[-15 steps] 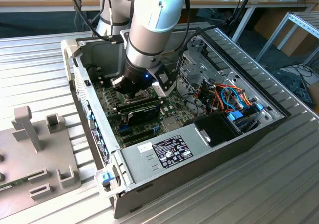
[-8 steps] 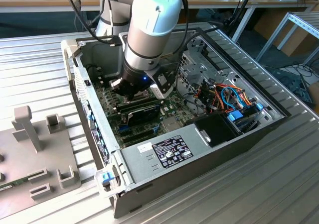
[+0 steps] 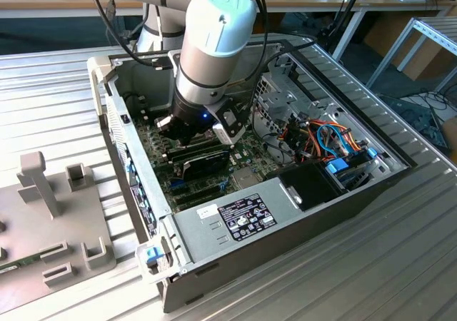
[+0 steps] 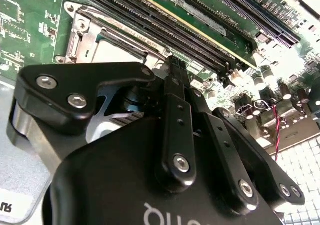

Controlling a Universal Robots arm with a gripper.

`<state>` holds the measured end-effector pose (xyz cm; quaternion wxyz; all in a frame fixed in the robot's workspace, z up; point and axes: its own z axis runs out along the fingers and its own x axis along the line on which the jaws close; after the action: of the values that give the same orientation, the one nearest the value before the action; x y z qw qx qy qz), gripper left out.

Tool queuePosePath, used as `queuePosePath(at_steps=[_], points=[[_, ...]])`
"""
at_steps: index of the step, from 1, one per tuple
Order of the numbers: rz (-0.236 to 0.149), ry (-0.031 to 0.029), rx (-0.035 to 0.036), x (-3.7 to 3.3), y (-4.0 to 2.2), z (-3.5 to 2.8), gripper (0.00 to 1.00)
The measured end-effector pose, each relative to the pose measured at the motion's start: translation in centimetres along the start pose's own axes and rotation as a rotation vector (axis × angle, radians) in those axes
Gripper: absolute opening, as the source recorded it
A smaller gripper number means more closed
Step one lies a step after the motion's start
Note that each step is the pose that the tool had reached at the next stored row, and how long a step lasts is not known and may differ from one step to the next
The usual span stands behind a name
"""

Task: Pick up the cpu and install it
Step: 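Install the second cpu locking lever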

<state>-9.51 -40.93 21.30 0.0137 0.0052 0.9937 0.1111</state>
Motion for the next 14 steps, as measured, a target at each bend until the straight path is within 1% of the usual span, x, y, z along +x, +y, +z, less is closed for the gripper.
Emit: queuePosePath(at_steps=[4,7,14], points=[[0.000,-0.0003,-0.0001,0.08,-0.03,0.20,0.11],[0.000,-0.0006,-0.0001,0.27,-0.11,0.59,0.11],[0.000,-0.0008,-0.0001,0.30,-0.08,0.78,0.11]])
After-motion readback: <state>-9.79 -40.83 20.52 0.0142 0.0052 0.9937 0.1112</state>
